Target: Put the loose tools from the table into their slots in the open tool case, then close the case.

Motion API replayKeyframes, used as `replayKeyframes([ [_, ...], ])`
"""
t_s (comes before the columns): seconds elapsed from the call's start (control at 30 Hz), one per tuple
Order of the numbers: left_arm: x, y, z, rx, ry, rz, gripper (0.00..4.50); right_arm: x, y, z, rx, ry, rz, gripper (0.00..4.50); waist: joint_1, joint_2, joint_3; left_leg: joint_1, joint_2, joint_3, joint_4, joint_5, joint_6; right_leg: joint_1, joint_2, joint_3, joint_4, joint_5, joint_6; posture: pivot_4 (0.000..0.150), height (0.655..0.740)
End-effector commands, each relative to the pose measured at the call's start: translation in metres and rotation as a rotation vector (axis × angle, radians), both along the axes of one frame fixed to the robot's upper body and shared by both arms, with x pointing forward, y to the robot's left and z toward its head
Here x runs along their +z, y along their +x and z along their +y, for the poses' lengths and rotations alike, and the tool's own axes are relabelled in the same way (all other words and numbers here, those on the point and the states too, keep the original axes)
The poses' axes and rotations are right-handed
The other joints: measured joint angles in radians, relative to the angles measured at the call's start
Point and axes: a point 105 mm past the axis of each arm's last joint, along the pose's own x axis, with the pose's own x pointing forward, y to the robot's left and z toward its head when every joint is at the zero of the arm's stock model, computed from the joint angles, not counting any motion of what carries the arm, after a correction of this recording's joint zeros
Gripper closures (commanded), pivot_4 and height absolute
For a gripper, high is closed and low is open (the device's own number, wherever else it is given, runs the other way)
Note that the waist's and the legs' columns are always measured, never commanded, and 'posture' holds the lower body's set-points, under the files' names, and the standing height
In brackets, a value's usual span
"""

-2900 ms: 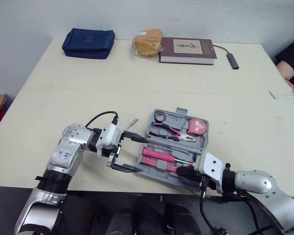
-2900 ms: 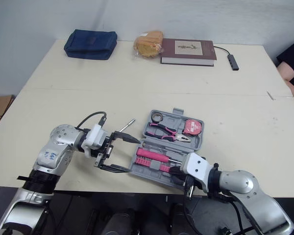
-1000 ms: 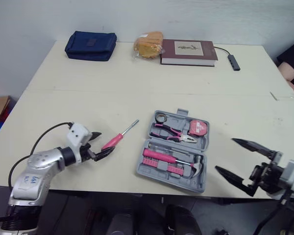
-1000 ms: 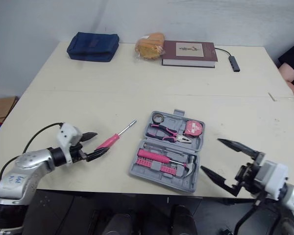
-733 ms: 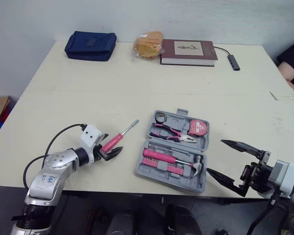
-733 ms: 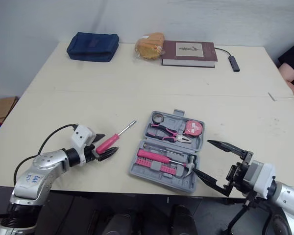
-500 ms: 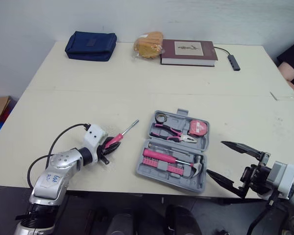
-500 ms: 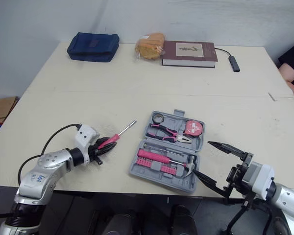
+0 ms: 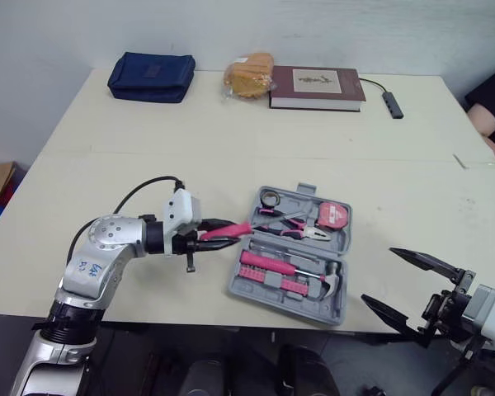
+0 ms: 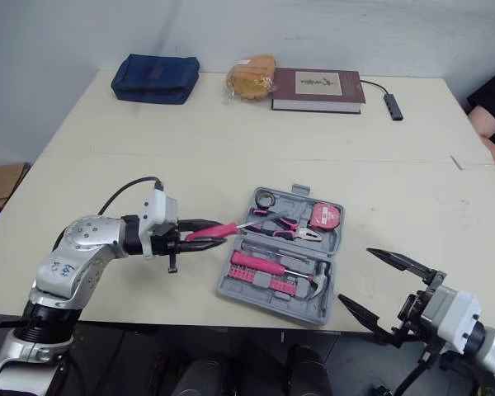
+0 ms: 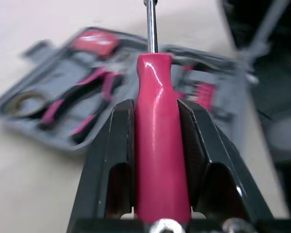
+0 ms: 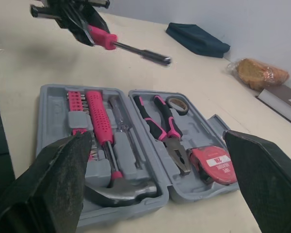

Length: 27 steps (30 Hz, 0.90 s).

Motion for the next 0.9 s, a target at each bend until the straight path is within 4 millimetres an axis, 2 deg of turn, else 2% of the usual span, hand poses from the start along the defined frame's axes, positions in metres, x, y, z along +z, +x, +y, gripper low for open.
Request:
replayKeyframes([
  [0.03,-0.009,-0.017,-0.017,-0.174,0.119,0.003,3.88,0.012,-0.004,0.002,-0.013,-0.012,-0.031,0.0,-0.001,0.0,0.0,0.0,0.0,0.0,0.0,0.0,0.0,0.0,0.0,0.0,0.0,0.0,0.0,0.15,0.74],
  [0.17,-0.019,-0.022,-0.031,-0.243,0.183,0.036,3.88,0.01,-0.01,0.01,0.008,-0.017,0.012,0.0,-0.003,0.0,0.0,0.0,0.0,0.0,0.0,0.0,0.0,0.0,0.002,0.002,0.0,0.0,0.0,0.15,0.74],
  [0.3,-0.03,-0.015,-0.042,-0.196,0.246,0.04,3.88,0.006,-0.018,0.016,0.037,-0.018,0.089,0.0,-0.001,0.0,0.0,0.0,0.001,0.0,0.0,0.001,0.0,0.0,0.002,0.002,0.0,0.0,0.0,0.15,0.74],
  [0.9,-0.046,-0.012,-0.047,-0.173,0.322,0.068,3.88,-0.001,-0.037,0.019,0.018,0.007,0.154,0.0,0.0,0.0,0.0,-0.001,0.001,-0.001,0.001,0.001,0.001,0.0,0.001,0.002,0.0,0.0,0.0,0.15,0.74],
])
